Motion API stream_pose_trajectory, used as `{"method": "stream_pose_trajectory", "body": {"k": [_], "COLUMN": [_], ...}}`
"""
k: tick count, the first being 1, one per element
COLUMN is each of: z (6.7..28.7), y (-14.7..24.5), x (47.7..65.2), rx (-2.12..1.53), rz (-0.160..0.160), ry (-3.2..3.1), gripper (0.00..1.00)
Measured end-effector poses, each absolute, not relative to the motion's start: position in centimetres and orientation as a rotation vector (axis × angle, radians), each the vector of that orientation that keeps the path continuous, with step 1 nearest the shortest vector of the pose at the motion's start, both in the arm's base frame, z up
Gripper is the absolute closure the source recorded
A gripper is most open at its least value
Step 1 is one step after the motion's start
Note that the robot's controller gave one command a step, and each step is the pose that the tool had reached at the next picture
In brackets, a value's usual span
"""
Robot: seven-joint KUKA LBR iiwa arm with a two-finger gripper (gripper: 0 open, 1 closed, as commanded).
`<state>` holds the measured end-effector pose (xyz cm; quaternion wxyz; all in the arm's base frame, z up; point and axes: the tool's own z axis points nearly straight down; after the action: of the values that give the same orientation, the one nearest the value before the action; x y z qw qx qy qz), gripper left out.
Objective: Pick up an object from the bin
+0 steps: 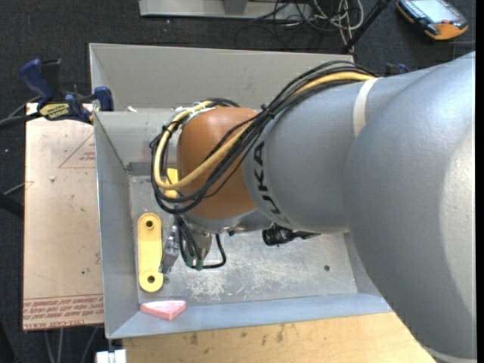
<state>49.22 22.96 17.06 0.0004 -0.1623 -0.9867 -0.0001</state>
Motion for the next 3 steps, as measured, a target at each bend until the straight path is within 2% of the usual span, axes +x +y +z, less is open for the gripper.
{"method": "stream_pose_trajectory", "body": {"k": [1,2,3], "z": [16.9,15.4,15.5], "y": [24.0,24.6,23.1], "x": [50.0,52.1,56.7], "rx": [-0.764,-1.024,-0.675], "rz": [-0.007,0.008,-0.003], "ry": [-3.052,-2.961,-3.071], "gripper": [1.0,1.0,1.0]}}
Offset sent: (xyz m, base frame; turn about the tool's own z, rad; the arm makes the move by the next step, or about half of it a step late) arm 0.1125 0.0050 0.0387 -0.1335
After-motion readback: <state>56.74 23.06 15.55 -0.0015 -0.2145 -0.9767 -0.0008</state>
